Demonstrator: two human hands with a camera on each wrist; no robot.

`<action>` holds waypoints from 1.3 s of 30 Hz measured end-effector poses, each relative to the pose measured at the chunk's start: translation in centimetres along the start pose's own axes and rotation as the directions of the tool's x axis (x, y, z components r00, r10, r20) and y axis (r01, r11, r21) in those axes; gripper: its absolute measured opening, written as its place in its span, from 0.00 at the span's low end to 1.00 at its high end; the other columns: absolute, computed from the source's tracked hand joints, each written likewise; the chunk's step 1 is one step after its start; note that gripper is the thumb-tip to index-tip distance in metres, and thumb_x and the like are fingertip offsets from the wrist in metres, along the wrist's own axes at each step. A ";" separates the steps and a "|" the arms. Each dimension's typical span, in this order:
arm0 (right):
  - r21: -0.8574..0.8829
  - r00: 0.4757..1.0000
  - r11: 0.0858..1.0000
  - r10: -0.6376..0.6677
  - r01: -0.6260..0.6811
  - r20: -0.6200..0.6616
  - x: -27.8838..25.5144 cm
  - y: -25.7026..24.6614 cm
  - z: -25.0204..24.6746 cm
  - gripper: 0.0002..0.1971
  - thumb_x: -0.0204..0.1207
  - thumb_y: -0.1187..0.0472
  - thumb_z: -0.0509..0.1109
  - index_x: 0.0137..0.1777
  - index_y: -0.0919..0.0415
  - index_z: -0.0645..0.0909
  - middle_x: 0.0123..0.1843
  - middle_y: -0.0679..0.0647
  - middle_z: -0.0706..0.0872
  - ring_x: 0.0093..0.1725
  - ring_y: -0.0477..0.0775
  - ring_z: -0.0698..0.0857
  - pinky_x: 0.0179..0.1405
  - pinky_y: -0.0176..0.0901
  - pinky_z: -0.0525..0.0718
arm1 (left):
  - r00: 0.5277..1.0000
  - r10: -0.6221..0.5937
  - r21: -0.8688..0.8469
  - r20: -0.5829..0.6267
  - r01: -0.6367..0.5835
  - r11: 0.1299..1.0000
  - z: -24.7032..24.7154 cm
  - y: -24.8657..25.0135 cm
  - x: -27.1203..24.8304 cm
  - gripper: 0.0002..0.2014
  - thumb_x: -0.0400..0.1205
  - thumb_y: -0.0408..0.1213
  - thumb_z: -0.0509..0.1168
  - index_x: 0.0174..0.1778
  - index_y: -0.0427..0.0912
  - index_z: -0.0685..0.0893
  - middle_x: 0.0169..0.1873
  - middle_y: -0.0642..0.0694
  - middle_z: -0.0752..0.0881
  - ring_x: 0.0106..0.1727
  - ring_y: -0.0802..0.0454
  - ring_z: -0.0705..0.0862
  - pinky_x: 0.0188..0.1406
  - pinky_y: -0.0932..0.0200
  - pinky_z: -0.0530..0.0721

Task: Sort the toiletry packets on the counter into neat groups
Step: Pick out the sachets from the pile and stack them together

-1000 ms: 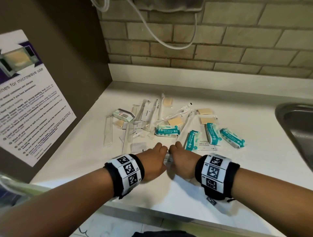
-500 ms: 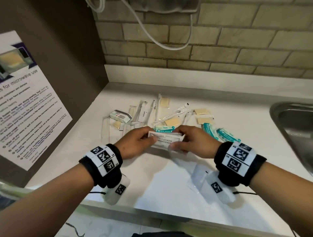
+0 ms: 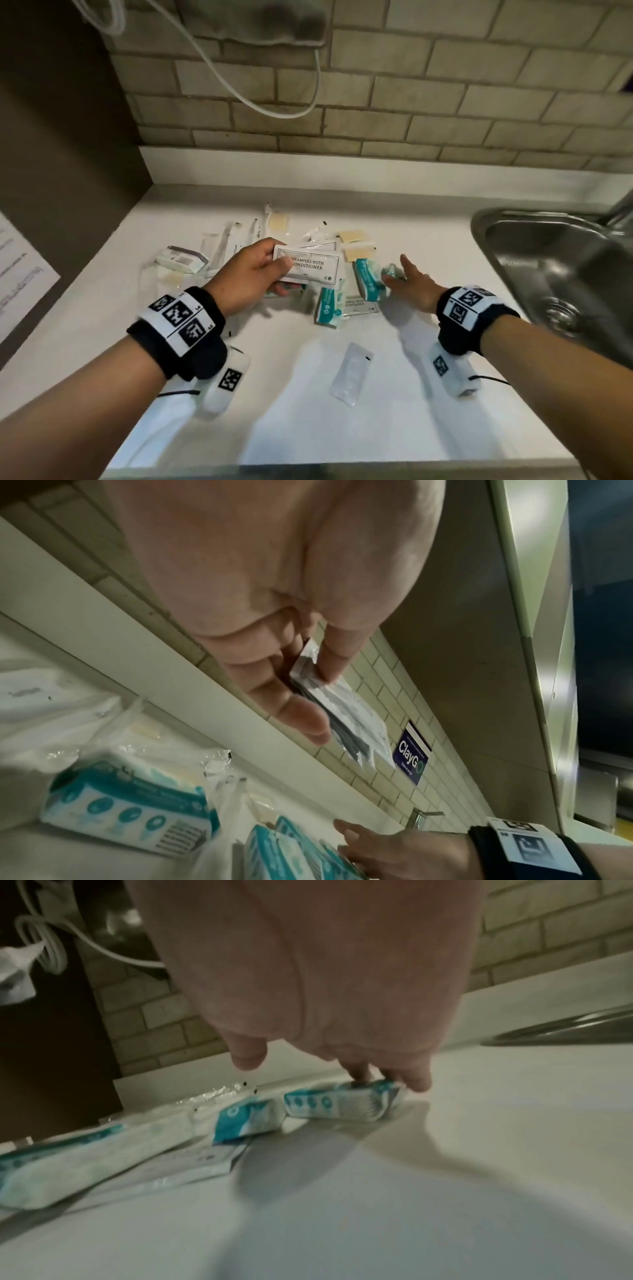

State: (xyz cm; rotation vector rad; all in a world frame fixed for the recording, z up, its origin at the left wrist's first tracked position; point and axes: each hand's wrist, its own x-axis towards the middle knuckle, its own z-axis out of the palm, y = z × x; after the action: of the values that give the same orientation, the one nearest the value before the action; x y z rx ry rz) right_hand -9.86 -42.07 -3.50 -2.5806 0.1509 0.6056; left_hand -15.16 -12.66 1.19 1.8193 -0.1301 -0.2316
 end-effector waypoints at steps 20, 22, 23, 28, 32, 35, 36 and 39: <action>-0.492 0.959 0.842 -0.101 0.224 0.264 4.7 -14.5 4.2 0.32 0.86 0.64 0.53 0.86 0.61 0.43 0.86 0.65 0.44 0.84 0.71 0.48 0.79 0.65 0.54 | 0.996 -0.063 -0.019 -0.069 0.062 0.998 -3.7 -2.1 2.1 0.07 0.86 0.33 0.60 0.56 0.43 0.81 0.50 0.46 0.92 0.44 0.46 0.89 0.40 0.58 0.88; -0.403 0.959 0.884 -0.147 0.237 0.242 3.7 -14.8 3.6 0.32 0.86 0.64 0.55 0.85 0.65 0.44 0.85 0.68 0.51 0.83 0.72 0.55 0.80 0.61 0.57 | 0.996 -0.063 -0.003 -0.065 0.063 0.998 -4.1 -2.1 2.2 0.07 0.86 0.35 0.61 0.56 0.46 0.81 0.49 0.49 0.92 0.40 0.46 0.89 0.40 0.57 0.86; -0.330 0.958 0.911 -0.178 0.247 0.227 3.4 -14.7 3.1 0.33 0.86 0.62 0.57 0.85 0.64 0.44 0.85 0.68 0.53 0.82 0.71 0.59 0.81 0.60 0.60 | 0.996 -0.065 -0.002 -0.061 0.065 0.998 -4.2 -2.0 2.2 0.07 0.86 0.35 0.60 0.56 0.47 0.81 0.49 0.49 0.92 0.40 0.45 0.88 0.40 0.57 0.86; -0.305 0.942 0.896 -0.276 0.324 0.191 2.0 -10.9 0.8 0.25 0.83 0.59 0.63 0.80 0.55 0.66 0.77 0.57 0.75 0.73 0.59 0.77 0.72 0.50 0.74 | 0.997 -0.060 -0.015 -0.051 0.060 0.998 -3.9 -1.3 2.8 0.08 0.86 0.34 0.60 0.58 0.47 0.81 0.50 0.46 0.92 0.42 0.45 0.90 0.39 0.58 0.88; -0.432 0.922 0.822 -0.269 0.371 0.280 -0.5 -6.7 0.7 0.28 0.78 0.57 0.70 0.78 0.53 0.70 0.75 0.49 0.76 0.73 0.53 0.76 0.75 0.48 0.71 | 0.997 -0.060 -0.036 -0.046 0.058 0.998 -3.0 -0.5 3.2 0.06 0.86 0.33 0.60 0.55 0.45 0.80 0.51 0.43 0.91 0.37 0.51 0.90 0.32 0.65 0.88; -0.456 0.922 0.804 -0.291 0.381 0.256 -0.6 -5.2 1.2 0.18 0.76 0.56 0.71 0.66 0.49 0.79 0.69 0.52 0.80 0.67 0.55 0.80 0.70 0.49 0.77 | 0.998 -0.050 -0.018 -0.025 0.050 0.999 -1.8 0.0 3.4 0.07 0.86 0.33 0.60 0.57 0.42 0.81 0.52 0.44 0.91 0.47 0.39 0.91 0.43 0.55 0.89; -0.450 0.917 0.800 -0.318 0.397 0.242 -0.4 -5.1 1.2 0.09 0.75 0.58 0.71 0.53 0.44 0.81 0.63 0.52 0.82 0.62 0.55 0.81 0.65 0.47 0.79 | 0.999 -0.051 -0.006 -0.018 0.051 0.999 -1.4 0.0 3.5 0.07 0.86 0.34 0.60 0.58 0.42 0.81 0.51 0.45 0.91 0.48 0.38 0.90 0.47 0.50 0.88; -0.452 0.928 0.811 -0.315 0.372 0.197 0.5 -5.4 1.0 0.14 0.73 0.61 0.71 0.35 0.43 0.71 0.50 0.49 0.82 0.51 0.53 0.80 0.58 0.46 0.81 | 0.998 -0.060 0.021 0.017 0.060 0.998 -0.1 0.4 3.7 0.09 0.87 0.33 0.59 0.61 0.41 0.80 0.50 0.45 0.91 0.38 0.54 0.91 0.42 0.58 0.89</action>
State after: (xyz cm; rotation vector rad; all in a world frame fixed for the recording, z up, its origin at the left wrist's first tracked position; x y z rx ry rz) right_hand -8.67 -36.87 -2.19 -2.9258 -0.5734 0.7175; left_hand -11.54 -13.42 1.25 1.8434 -0.0905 -0.2899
